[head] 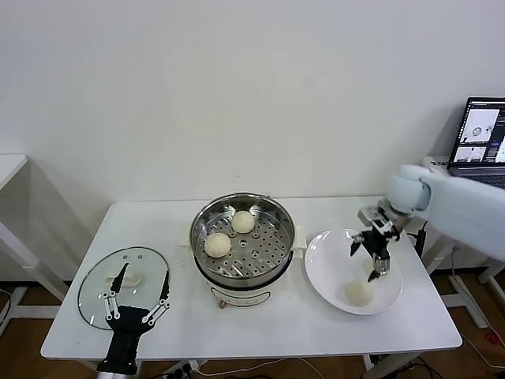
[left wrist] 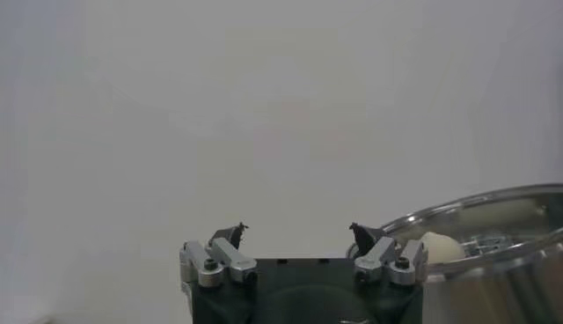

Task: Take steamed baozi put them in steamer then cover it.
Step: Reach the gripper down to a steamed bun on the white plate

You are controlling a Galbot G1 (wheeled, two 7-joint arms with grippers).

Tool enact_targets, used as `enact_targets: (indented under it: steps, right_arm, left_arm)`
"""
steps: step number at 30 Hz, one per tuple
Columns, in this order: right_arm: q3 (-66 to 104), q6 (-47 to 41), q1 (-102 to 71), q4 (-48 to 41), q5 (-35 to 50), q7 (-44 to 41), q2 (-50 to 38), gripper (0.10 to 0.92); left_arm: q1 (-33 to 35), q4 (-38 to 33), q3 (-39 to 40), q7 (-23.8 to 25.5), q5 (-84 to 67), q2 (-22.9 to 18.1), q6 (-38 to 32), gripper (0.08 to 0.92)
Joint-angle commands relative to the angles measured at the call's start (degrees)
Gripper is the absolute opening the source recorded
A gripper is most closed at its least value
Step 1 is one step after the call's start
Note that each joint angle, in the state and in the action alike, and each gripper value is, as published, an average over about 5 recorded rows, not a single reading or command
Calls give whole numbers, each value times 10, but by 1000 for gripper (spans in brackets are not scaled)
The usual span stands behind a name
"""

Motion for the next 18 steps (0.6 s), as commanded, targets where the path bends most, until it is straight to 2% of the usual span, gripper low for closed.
enact_targets:
  steps: [1, 14, 18]
  right_arm:
    - [75, 1, -127, -20, -35, 37, -23, 823]
    - [93, -7, -145, -45, -45, 44, 5, 823]
    - [93, -8, -140, -42, -46, 40, 3, 786]
  left_arm:
    - [2, -1, -2, 0, 1, -1, 0, 823]
    - [2, 4, -8, 0, 2, -3, -2, 823]
    - [1, 3, -7, 0, 2, -2, -2, 823]
